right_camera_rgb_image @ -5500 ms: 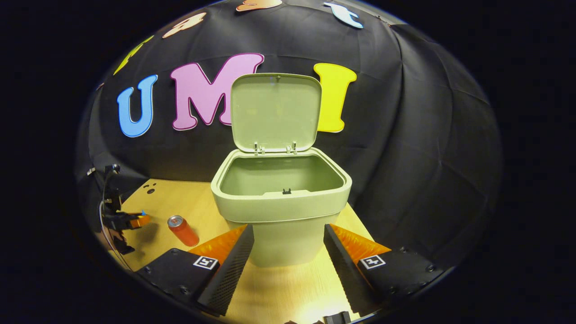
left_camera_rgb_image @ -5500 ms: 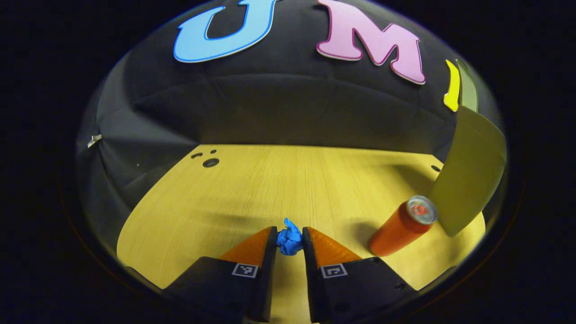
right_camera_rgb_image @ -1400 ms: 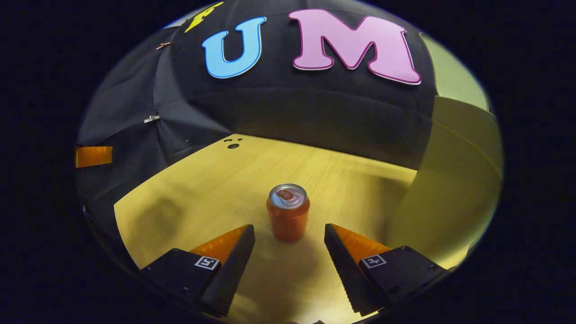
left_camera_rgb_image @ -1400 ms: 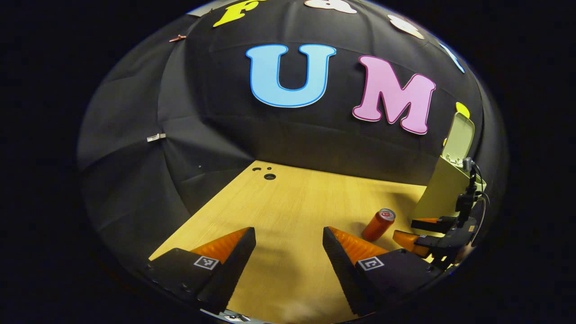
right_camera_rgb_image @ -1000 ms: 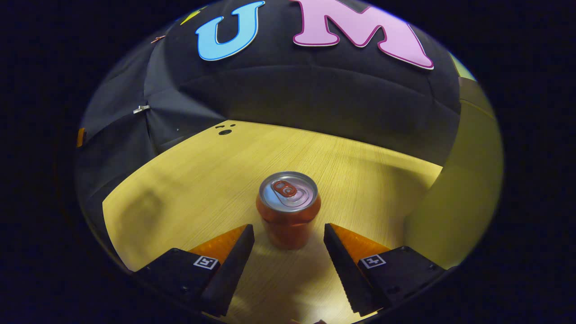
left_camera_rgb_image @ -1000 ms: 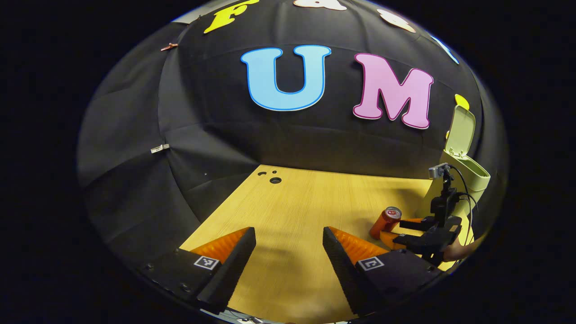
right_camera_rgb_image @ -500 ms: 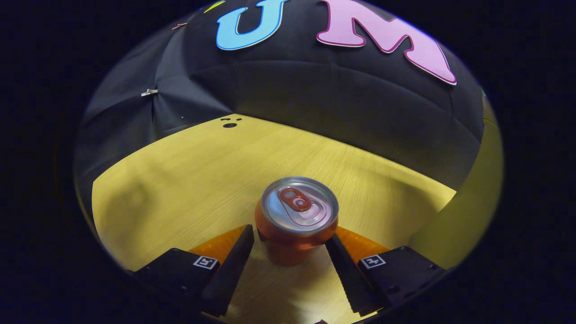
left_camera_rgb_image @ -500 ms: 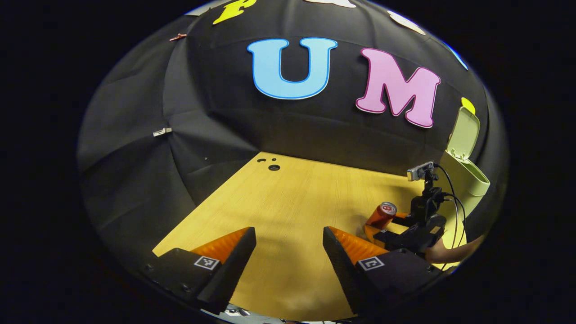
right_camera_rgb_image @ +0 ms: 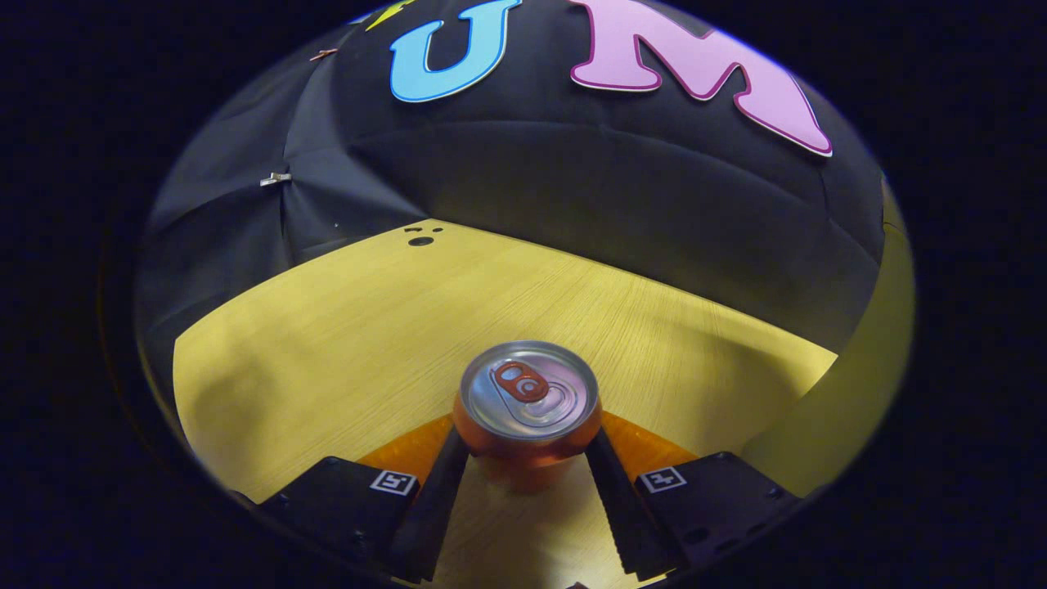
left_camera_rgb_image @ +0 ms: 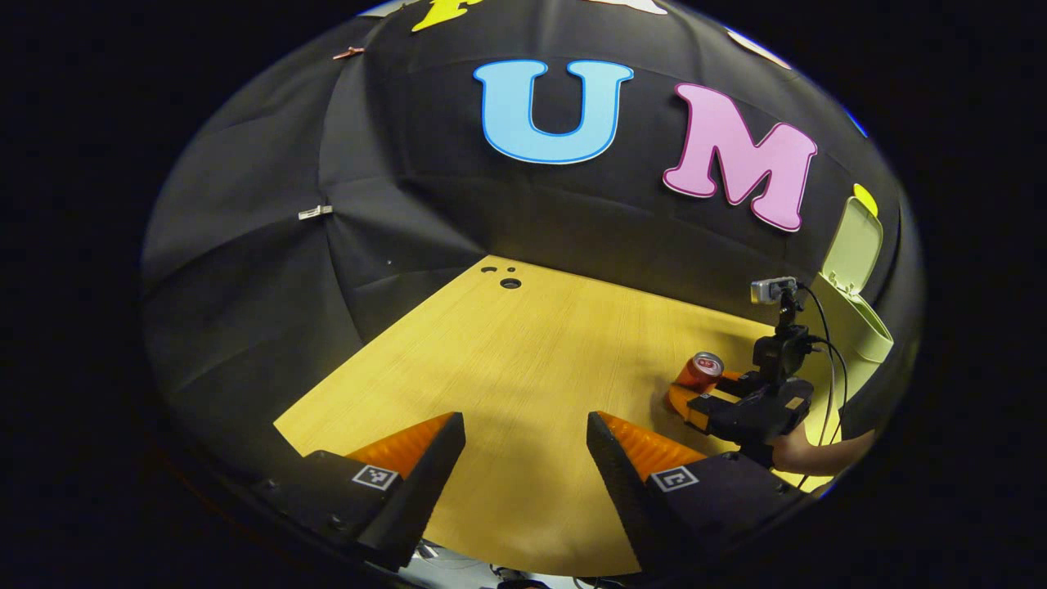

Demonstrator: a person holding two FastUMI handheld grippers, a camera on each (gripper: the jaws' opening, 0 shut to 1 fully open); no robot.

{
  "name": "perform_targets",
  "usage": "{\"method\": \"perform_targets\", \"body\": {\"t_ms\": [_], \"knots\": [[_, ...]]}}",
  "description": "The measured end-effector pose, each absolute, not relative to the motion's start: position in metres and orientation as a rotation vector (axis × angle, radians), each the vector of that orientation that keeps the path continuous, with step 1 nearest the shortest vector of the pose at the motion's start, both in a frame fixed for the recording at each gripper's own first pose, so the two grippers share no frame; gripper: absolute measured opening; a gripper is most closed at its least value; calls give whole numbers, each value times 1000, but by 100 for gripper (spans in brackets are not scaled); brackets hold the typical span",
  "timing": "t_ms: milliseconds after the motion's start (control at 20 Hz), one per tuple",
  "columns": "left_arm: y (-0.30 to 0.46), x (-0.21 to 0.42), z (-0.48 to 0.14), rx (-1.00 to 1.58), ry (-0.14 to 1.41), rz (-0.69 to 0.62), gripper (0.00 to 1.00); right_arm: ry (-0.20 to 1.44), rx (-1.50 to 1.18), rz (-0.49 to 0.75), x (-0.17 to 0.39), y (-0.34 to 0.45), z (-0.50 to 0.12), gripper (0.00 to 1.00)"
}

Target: Press the lid of the desktop garbage bin to open it, pick up the crumpled paper on the desktop and throw it into the bin, then pick up the pop can on the desktop and drop it into the bin, and finally close the garbage bin lid.

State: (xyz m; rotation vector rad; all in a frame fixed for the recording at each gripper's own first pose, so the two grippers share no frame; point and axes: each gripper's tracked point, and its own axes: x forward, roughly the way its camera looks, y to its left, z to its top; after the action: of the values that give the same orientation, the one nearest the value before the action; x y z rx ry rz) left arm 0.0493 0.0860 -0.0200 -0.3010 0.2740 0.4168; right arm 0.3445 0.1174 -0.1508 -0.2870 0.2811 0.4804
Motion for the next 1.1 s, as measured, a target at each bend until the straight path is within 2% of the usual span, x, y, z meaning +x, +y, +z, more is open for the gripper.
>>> {"method": "perform_targets", "body": {"t_ms": [100, 150, 200, 400, 450, 550, 750, 1100], "knots": [[76, 49, -22, -327, 262, 425, 96, 271, -273, 502, 337, 118, -140, 83], [72, 50, -24, -334, 257, 426, 96, 255, -274, 517, 332, 120, -132, 87], [67, 51, -27, -336, 257, 425, 96, 235, -281, 530, 326, 120, -121, 83], [44, 57, -36, -344, 258, 380, 96, 159, -303, 563, 297, 116, -73, 83], [37, 59, -36, -346, 257, 355, 96, 134, -307, 563, 290, 113, -59, 79], [32, 58, -33, -332, 243, 321, 96, 85, -321, 553, 278, 108, -29, 83], [26, 43, -28, -318, 201, 288, 96, 21, -341, 536, 243, 96, 24, 83], [2, 9, -51, -269, 204, 187, 96, -107, -319, 416, 193, 59, 123, 83]]}}
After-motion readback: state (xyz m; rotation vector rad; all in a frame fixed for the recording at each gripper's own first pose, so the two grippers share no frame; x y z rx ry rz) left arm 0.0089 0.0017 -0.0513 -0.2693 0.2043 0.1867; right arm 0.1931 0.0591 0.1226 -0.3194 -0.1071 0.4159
